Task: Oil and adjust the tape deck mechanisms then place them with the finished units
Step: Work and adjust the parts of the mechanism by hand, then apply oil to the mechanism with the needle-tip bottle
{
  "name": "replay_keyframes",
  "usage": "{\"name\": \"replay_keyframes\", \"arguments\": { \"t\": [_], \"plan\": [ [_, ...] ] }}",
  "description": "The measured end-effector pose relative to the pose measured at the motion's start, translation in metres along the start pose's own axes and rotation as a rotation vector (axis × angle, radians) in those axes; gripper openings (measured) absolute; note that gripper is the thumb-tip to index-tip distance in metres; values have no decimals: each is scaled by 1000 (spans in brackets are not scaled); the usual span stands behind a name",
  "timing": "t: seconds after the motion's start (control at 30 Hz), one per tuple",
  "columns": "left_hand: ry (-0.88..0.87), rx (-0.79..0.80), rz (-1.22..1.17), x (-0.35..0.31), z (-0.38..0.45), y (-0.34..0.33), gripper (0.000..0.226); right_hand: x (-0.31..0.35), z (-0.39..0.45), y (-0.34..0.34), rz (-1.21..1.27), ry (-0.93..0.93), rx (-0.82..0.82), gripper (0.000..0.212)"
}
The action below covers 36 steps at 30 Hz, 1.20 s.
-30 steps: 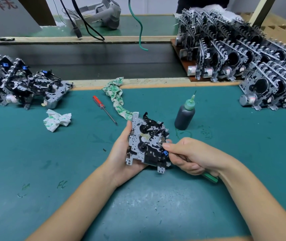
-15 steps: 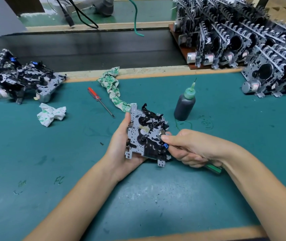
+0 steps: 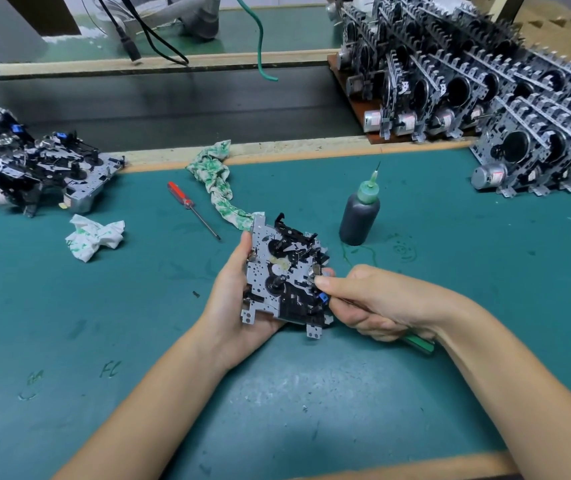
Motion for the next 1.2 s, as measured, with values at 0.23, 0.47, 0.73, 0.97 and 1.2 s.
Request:
{"name": "replay_keyframes", "arguments": {
  "t": [0.23, 0.47, 0.73, 0.97, 1.2],
  "plan": [
    [15, 95, 0, -2, -7, -7, 85, 2, 0, 2, 24, 42, -26, 64],
    [-16, 222, -108, -5, -10, -14, 97, 0, -6, 10, 194, 11, 6, 37],
    [-7, 221, -101, -6, -10, -10, 94, 0, -5, 17, 200, 64, -44, 43],
    [59, 158, -52, -11, -9, 5, 75, 21, -3, 48, -529, 343, -521, 36],
    [53, 244, -123, -13, -14, 1, 57, 24, -30, 77, -444, 528, -1210, 47]
  ]
}}
Point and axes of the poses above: each hand's wrist, its own z-axis towards the middle knuckle, its own y-axis out of the back of the hand, x = y × z, the point moved 7 cm from there along z, towards the middle knuckle, and after that the axes turned 15 degrees about y, right-handed, at the moved point
